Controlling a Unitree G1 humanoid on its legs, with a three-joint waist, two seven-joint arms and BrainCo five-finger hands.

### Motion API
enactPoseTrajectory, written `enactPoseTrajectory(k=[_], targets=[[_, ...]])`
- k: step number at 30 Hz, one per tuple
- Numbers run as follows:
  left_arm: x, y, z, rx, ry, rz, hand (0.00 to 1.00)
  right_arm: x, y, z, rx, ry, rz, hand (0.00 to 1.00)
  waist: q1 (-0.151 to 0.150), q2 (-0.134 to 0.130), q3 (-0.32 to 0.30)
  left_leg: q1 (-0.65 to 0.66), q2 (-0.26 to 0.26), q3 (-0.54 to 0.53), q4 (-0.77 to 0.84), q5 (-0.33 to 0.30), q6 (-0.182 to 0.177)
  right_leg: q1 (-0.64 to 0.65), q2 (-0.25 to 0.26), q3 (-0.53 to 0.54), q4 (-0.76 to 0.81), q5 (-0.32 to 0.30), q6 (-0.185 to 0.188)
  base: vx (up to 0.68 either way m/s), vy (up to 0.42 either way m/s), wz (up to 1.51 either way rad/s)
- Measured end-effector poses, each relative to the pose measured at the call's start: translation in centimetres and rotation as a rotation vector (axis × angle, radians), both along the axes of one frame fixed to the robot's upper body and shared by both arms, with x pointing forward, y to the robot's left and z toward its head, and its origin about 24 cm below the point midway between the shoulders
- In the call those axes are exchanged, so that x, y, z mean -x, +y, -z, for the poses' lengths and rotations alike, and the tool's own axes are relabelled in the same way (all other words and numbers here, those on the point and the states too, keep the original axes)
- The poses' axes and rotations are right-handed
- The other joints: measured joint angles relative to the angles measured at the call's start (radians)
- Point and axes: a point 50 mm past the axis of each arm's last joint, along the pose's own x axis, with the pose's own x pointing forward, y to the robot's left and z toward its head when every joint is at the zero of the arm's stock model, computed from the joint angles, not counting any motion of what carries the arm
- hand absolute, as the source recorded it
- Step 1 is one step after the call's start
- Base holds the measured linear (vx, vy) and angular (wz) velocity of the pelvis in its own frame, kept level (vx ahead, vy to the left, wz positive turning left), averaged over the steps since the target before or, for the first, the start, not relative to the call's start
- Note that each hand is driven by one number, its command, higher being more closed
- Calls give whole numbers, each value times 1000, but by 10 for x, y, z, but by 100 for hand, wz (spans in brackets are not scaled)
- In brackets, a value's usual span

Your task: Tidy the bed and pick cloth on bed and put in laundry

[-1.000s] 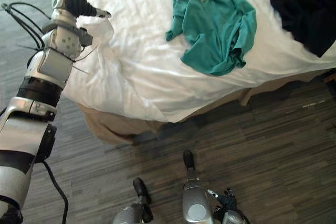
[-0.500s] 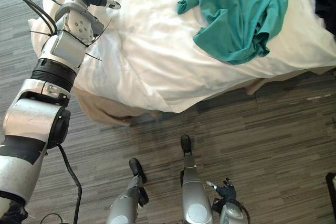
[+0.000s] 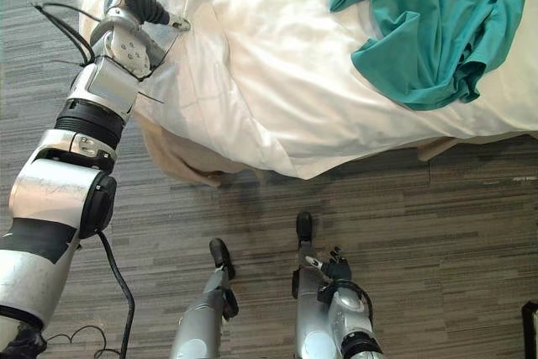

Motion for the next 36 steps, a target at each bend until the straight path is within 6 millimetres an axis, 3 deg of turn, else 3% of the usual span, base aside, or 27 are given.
enactPoseTrajectory(k=[5,9,14,17,23,24,25,27,29,31,34,36], targets=[[2,4,10,-9,-11,24,100,0,5,3,0,22,-18,0,-1,-11,-11,-14,12,27,0,4,2,-24,15,18,-5,6,1,-17,-5,-16],[4,11,27,-34,8,26,100,5,9,8,11,58,-33,0,-6,-32,-83,-28,23,52,-1,3,1,-51,31,39,-11,7,0,11,-24,-17],[4,12,53,-83,74,29,100,12,9,14,37,89,-46,0,-27,-36,-137,-12,23,62,-1,3,1,-32,31,42,-22,8,2,5,-7,-3],[6,14,78,-118,132,31,100,24,7,19,38,117,-37,0,-31,-38,-154,27,23,63,-1,0,-1,12,30,41,-29,8,3,3,-1,2],[30,31,164,-118,314,39,100,57,2,35,60,214,-42,0,-28,-29,-200,131,24,50,-1,-10,-3,142,25,4,-49,-1,-1,-2,-1,13],[39,38,185,-103,366,26,0,60,1,36,61,225,-41,0,-25,-28,-202,164,23,50,0,-10,-3,180,22,-5,-49,-5,-3,-11,13,26],[44,42,195,-93,392,17,0,62,0,37,62,229,-40,0,-24,-25,-207,178,22,49,-1,-10,-3,197,20,-11,-49,-9,-2,-23,21,26],[67,59,235,-50,497,-26,0,69,-8,39,73,251,-39,0,1,-10,-246,202,14,45,-1,-14,4,231,10,-29,-48,-20,2,-28,23,25],[85,73,256,-36,563,-69,0,75,-18,40,82,268,-24,0,15,10,-261,219,9,46,-2,-23,5,261,-1,-50,-48,-27,4,-23,32,38],[104,84,254,-74,549,-56,0,84,-26,42,88,291,7,0,25,23,-271,221,12,45,-7,-24,7,287,-10,-75,-48,-44,13,-40,23,50],[152,105,236,-49,475,-16,0,107,-32,48,70,349,13,0,48,31,-293,239,10,36,-8,-21,10,331,-25,-130,-49,-65,23,27,12,53],[184,125,253,37,508,-109,0,127,-36,53,52,399,32,0,87,29,-318,270,6,31,-7,-17,14,374,-29,-134,-56,-65,28,141,12,27]])
